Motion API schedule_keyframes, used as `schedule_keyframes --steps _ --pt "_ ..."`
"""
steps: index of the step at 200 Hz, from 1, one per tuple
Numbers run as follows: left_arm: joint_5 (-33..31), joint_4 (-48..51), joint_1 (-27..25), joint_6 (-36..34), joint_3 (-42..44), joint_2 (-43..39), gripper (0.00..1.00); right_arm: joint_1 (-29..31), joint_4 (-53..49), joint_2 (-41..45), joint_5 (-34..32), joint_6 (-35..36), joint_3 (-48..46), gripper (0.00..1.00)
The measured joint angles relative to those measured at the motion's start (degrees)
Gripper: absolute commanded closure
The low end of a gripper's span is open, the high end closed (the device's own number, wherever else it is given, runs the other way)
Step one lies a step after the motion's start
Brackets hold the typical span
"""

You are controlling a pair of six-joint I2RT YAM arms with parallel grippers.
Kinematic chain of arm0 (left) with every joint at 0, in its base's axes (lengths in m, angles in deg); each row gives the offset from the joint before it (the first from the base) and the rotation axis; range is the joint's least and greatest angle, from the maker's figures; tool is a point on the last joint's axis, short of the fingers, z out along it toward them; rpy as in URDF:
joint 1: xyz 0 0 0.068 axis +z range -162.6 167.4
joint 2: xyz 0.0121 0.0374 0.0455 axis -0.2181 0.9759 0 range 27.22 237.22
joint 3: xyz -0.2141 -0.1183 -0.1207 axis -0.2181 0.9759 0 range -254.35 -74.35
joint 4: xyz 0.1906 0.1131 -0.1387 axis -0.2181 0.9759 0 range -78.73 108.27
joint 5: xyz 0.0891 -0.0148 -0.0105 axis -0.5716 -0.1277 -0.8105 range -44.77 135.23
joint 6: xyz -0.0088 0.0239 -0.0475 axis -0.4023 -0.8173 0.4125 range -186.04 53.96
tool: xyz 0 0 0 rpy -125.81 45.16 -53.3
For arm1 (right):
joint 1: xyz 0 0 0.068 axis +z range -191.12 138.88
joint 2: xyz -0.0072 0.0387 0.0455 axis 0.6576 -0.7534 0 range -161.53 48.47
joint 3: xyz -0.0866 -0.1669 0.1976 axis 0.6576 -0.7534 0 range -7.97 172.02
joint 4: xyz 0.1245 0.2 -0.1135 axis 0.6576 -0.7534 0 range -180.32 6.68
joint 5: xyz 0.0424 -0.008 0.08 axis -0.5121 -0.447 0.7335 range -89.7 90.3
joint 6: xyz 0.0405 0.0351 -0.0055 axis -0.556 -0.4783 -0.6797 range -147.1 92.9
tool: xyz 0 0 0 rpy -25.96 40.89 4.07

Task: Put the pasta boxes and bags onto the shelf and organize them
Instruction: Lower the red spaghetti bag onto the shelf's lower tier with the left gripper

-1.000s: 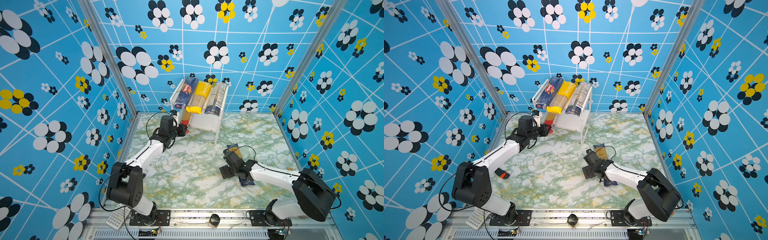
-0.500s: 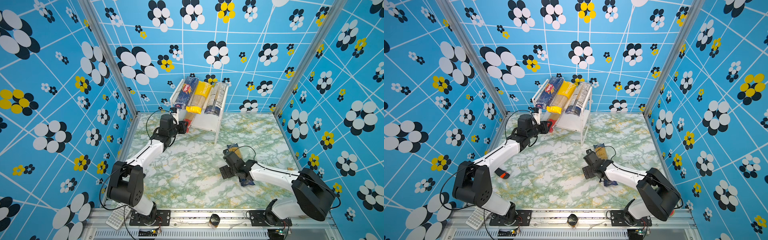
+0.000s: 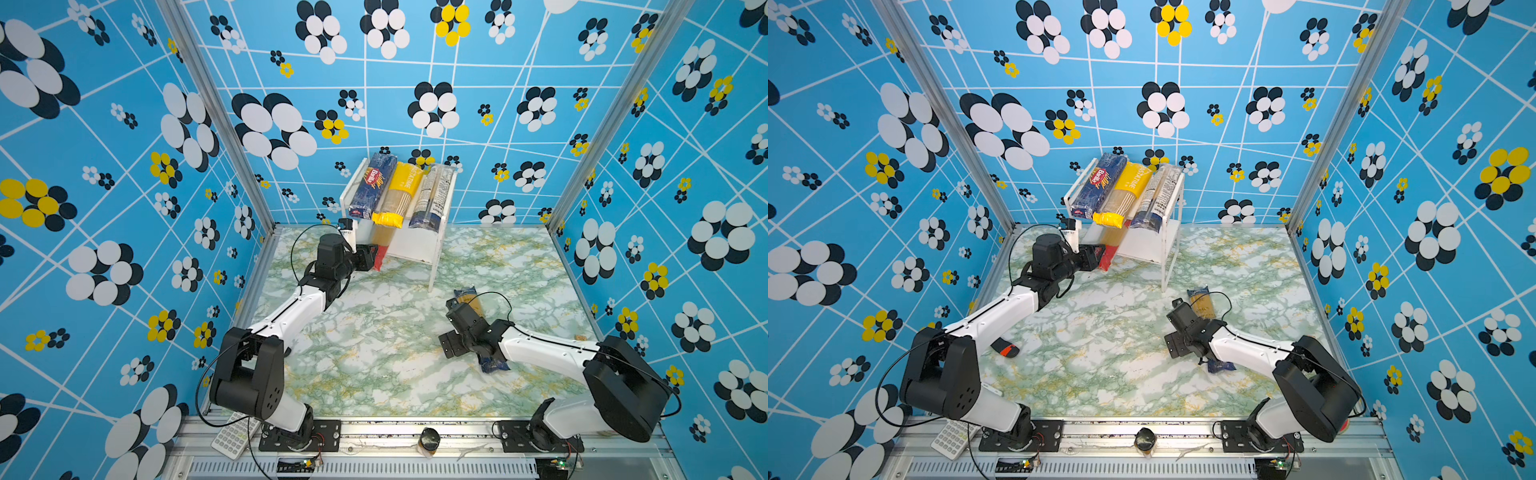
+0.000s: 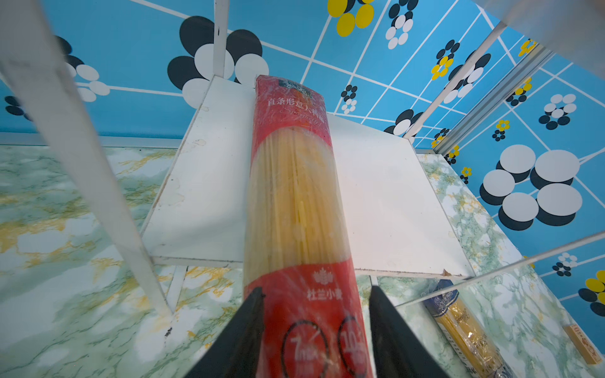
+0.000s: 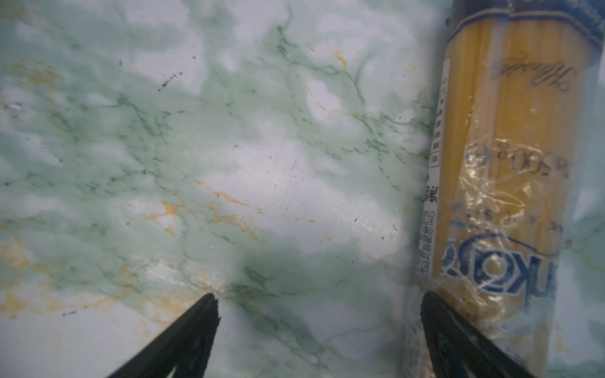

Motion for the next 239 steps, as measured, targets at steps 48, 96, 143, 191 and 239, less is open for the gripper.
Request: schedule_keyframes --steps 48,96,143,191,239 --pt "-0.15 -0.39 0.00 -1.38 4.59 -3.98 0.31 0.00 0.00 0.00 0.02 0.00 0.00 0.01" --pt "0.46 -0.46 -0.39 -2.12 9.22 -9.42 0.20 0.00 0.00 -0.11 0.07 0.00 0.00 0.01" --pt "-0.26 -1.42 -3.32 -3.26 13.77 -13.44 0.14 0.00 0.33 -0.83 0.42 0.02 0.02 0.01" --pt "-3.45 -2.12 -5.44 -4.48 14.67 -13.00 0.13 0.00 0.48 -0.94 0.46 0.02 0.02 0.01" --pt "-7.32 -4.13 -6.69 -4.66 14.64 -9.81 0.16 0.00 0.48 -0.94 0.46 0.02 0.02 0.01"
